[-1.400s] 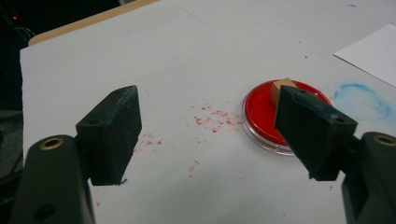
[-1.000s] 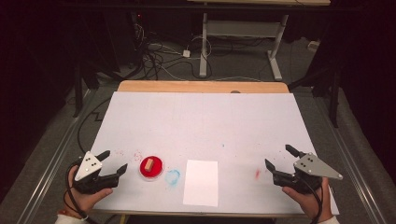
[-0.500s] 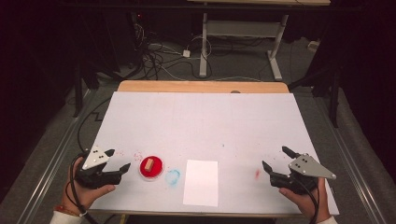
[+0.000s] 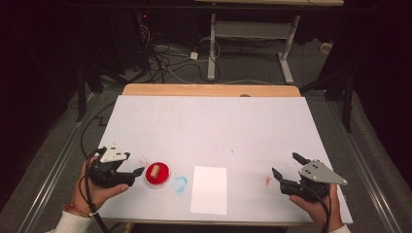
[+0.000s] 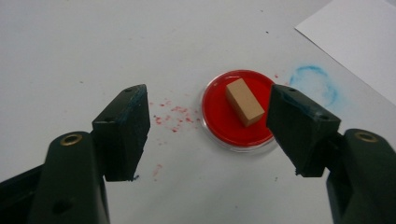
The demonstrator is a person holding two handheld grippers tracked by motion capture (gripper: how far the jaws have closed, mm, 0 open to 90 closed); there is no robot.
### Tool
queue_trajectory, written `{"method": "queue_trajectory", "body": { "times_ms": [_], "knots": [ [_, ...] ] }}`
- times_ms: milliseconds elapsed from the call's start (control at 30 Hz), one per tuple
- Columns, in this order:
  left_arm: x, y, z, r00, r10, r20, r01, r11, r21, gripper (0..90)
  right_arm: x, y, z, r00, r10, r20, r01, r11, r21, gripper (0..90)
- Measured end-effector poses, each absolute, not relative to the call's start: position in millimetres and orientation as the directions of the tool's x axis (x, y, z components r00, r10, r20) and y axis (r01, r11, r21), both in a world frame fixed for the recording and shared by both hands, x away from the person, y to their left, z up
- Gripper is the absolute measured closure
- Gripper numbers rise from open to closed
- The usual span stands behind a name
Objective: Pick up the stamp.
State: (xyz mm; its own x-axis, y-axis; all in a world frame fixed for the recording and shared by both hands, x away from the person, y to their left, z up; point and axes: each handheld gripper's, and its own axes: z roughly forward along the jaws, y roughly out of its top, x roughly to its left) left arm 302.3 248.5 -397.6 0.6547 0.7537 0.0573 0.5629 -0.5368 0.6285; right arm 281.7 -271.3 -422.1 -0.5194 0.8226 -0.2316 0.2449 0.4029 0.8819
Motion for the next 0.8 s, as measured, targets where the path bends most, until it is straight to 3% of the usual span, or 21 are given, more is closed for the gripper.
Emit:
{"method": "queue_trajectory", "body": {
  "times_ms": [333, 800],
  "knots": [
    [320, 219, -412, 0.671, 0.741, 0.016, 0.637, -0.587, 0.499, 37.0, 283, -270, -425, -0.526, 0.816, -0.240, 0.262, 0.424, 0.867, 21.1],
    [340, 201, -434, 0.659, 0.751, -0.041, 0.697, -0.588, 0.411, 50.9, 284, -267, -428, -0.538, 0.802, -0.260, 0.269, 0.456, 0.849, 21.9]
  ]
}}
